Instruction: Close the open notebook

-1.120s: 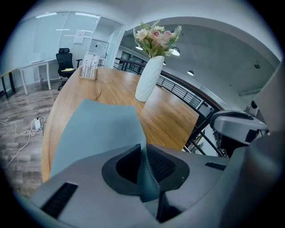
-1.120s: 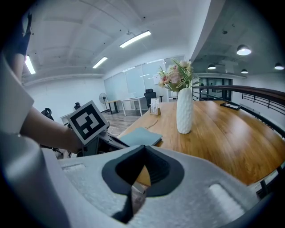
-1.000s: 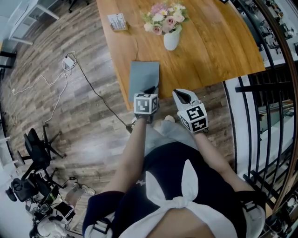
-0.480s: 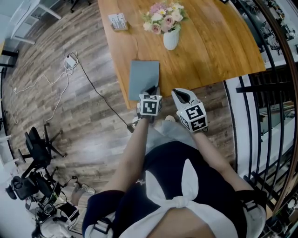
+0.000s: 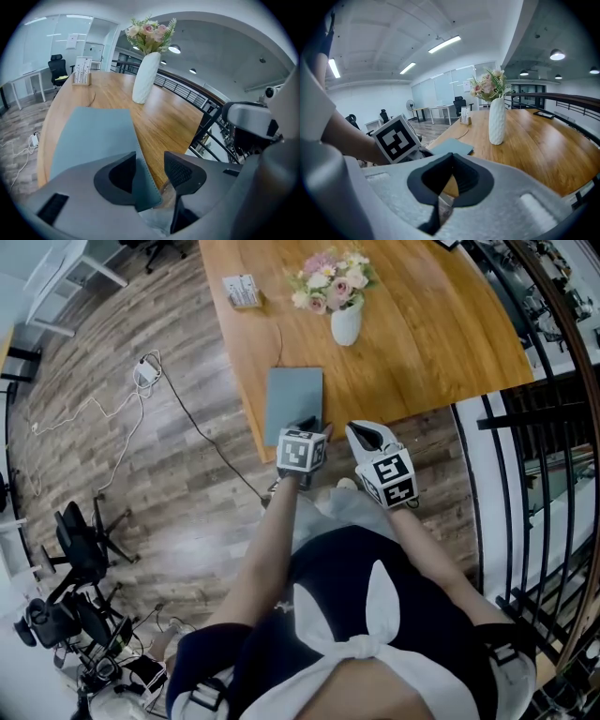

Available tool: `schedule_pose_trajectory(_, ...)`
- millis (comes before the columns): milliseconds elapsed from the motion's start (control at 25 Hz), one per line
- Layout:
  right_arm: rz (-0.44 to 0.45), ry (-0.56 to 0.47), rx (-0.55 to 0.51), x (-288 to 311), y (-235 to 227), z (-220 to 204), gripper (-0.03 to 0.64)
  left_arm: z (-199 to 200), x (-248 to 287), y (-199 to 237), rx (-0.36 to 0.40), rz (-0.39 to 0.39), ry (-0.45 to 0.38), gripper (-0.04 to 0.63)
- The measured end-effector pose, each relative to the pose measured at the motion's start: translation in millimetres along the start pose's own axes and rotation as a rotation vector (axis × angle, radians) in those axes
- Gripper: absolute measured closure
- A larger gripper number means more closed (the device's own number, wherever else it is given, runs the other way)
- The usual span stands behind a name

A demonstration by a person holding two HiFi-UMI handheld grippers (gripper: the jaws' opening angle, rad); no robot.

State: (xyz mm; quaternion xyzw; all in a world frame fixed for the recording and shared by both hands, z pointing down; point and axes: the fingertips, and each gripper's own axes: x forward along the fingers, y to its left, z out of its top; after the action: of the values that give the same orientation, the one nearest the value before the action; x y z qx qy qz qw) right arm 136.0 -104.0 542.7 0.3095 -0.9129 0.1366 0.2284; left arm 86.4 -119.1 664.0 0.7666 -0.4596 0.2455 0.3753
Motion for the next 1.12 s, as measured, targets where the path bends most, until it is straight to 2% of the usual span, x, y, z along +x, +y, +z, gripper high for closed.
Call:
schedule_pose_trajectory(200, -0.018, -0.013, 0.008, 3.4, 4.2, 6.6, 0.618, 25.1, -28.4, -12.2, 0.042, -0.035, -0.092, 0.411)
schedule_pose_trajectory(520, -0.034, -0.048, 0.011, 2.5, 17.5, 20.5, 0.618, 60.3, -82.2, -19.2, 0.125, -0.021, -0.245, 0.413)
schedule_pose_trajectory(680, -0.032, -0.09, 0.009, 2.2, 24.4, 33.2, 0.618, 70.1, -104.1, -18.4, 0.14, -0.005, -0.3, 0.45)
schedule_pose_trajectory(920, -0.041, -0.132, -0.002, 1.3, 35.4, 50.1, 0.618, 82.9, -137.4, -17.7, 0.169, 0.02, -0.403, 0.552)
schedule_pose_trajectory(1120, -0.038, -0.166, 0.013, 0.5, 45.9, 62.7, 0.62, 89.2, -161.1, -23.2, 0.181, 0.0, -0.409, 0.575)
